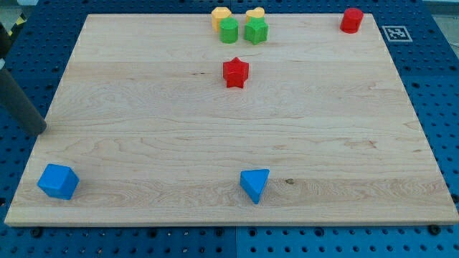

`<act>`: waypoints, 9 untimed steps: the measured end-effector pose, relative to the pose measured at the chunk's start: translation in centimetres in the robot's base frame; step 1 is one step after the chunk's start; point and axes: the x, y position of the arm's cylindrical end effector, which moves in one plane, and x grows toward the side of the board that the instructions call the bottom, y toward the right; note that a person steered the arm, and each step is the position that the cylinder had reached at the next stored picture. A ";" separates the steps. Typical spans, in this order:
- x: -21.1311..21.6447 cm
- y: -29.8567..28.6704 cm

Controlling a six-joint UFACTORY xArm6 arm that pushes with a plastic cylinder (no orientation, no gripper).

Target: Slide the blue cube to center

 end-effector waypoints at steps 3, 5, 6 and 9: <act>9.6 0.4; 9.2 7.5; 7.9 9.3; 3.7 19.8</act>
